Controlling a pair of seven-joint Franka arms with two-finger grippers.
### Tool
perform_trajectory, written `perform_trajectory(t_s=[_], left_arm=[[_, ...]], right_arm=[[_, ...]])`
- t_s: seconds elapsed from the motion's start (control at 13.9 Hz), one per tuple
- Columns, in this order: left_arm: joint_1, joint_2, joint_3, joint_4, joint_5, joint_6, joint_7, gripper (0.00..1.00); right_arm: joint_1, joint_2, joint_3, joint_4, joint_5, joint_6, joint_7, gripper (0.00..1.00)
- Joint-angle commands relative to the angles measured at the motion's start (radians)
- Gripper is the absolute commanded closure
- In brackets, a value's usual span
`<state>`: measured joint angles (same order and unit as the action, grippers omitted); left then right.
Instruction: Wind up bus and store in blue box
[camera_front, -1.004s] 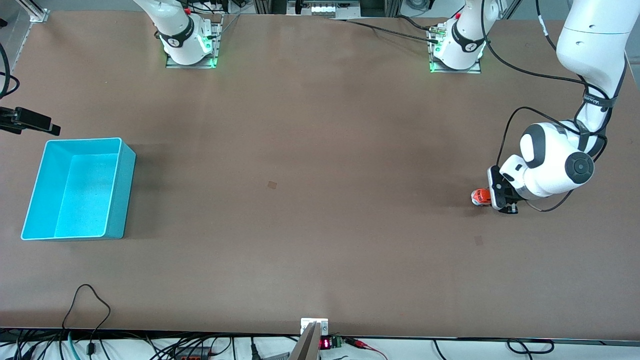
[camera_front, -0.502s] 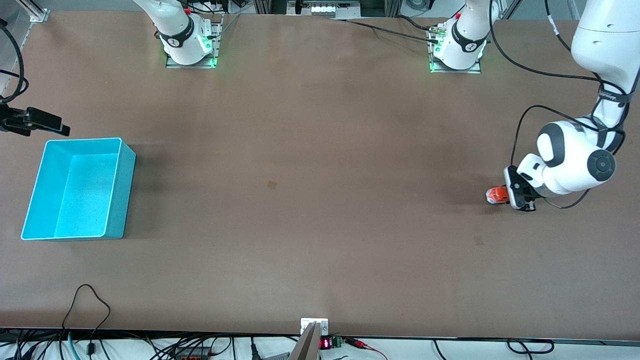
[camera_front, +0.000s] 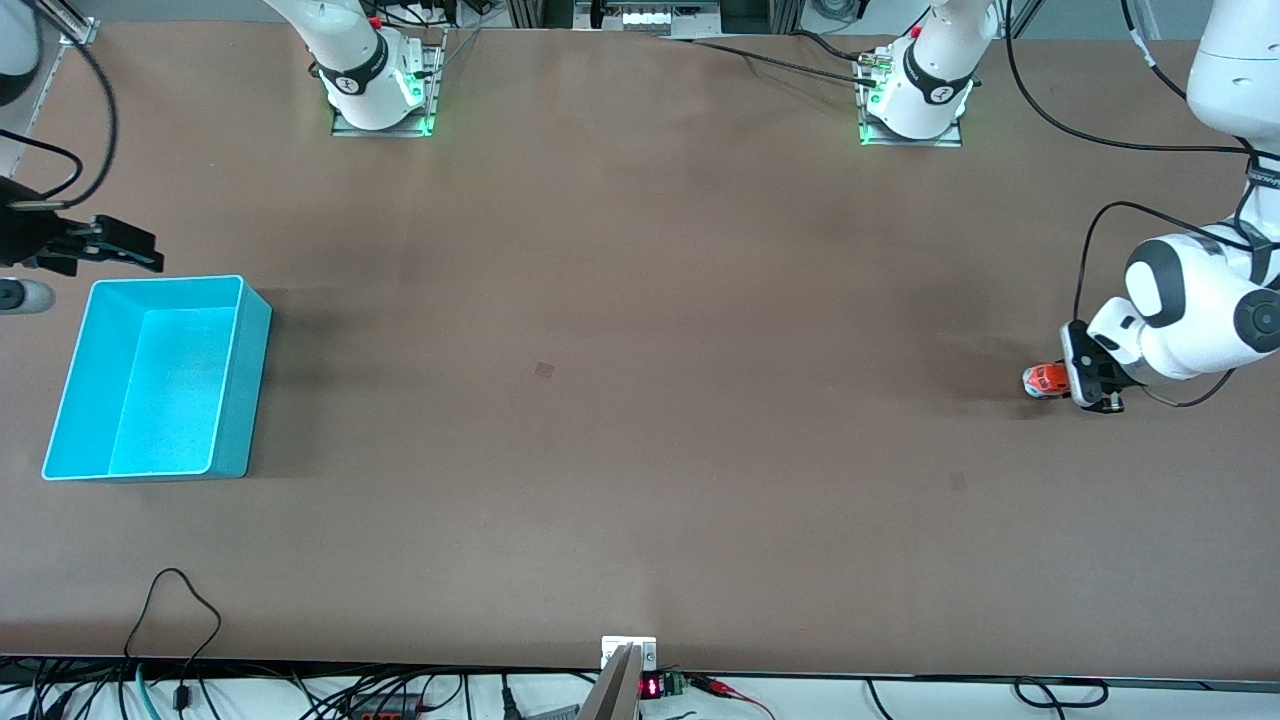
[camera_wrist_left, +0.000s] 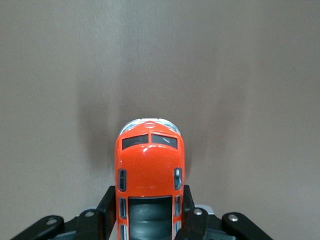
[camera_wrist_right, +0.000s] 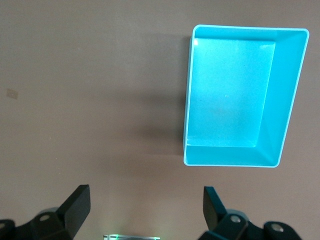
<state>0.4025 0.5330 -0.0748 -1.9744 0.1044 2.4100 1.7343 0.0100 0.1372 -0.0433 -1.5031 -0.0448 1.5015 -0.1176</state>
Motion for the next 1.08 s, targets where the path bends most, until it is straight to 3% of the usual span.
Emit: perform_trajectory(t_s=[0.0, 0.14, 0.5, 1.0], left_arm=[[0.042, 0.088, -0.002, 0.014, 0.054, -0.006, 0.039, 0.54], [0.044, 0.071, -0.005, 0.018, 0.054, -0.012, 0.042, 0.0], [0.029, -0.013, -0.063, 0.117, 0.049, -0.247, 0.033, 0.0], [0.003, -0.088, -0.103, 0.153, 0.049, -0.379, 0.031, 0.0]], right_arm=[[0.018, 0.001, -0.003, 0.003, -0.017, -0.014, 0.013, 0.0], [0.019, 0.002, -0.003, 0.0, -0.014, -0.014, 0.015, 0.0], [0.021, 0.008, -0.003, 0.0, -0.006, -0.014, 0.016, 0.0], [0.033, 0.01, -0.003, -0.002, -0.004, -0.015, 0.016, 0.0]])
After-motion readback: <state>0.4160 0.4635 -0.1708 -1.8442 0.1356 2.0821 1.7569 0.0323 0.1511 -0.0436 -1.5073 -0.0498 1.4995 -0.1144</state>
